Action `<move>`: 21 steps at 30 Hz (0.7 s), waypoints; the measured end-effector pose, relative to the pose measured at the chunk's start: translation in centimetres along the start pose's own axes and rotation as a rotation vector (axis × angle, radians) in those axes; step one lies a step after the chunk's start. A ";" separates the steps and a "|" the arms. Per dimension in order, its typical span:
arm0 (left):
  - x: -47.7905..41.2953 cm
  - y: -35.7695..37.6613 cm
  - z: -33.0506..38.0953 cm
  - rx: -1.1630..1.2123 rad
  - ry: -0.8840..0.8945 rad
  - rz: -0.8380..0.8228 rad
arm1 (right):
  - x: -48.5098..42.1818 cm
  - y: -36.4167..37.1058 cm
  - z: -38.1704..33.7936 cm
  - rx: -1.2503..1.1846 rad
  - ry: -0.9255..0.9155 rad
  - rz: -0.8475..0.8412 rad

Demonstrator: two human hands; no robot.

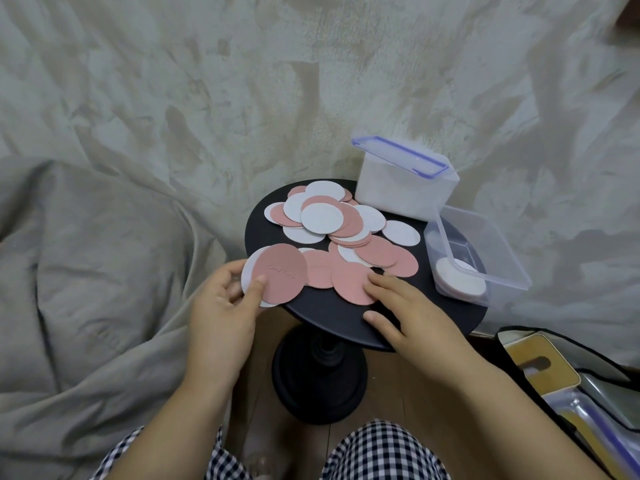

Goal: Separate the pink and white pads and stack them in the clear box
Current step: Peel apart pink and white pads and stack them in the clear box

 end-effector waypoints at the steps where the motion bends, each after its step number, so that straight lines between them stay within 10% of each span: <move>1: 0.1 0.2 0.1 0.005 0.002 -0.005 | 0.7 -0.2 0.2 -0.022 -0.004 0.014; 11: 1.8 3.8 0.0 -0.002 0.027 -0.160 | 4.0 -2.1 -0.2 -0.186 -0.120 0.317; 21: 4.5 8.0 0.8 0.209 -0.101 -0.437 | 3.7 -2.9 2.9 -0.812 0.266 0.478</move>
Point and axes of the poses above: each hand's wrist, its own x-axis away from the middle knuckle, its own y-axis out of the palm, z = x × y, the point moved 10 cm from there along -x, towards the middle knuckle, and after that the axes turned 3 degrees about z, right-handed, at the moved point
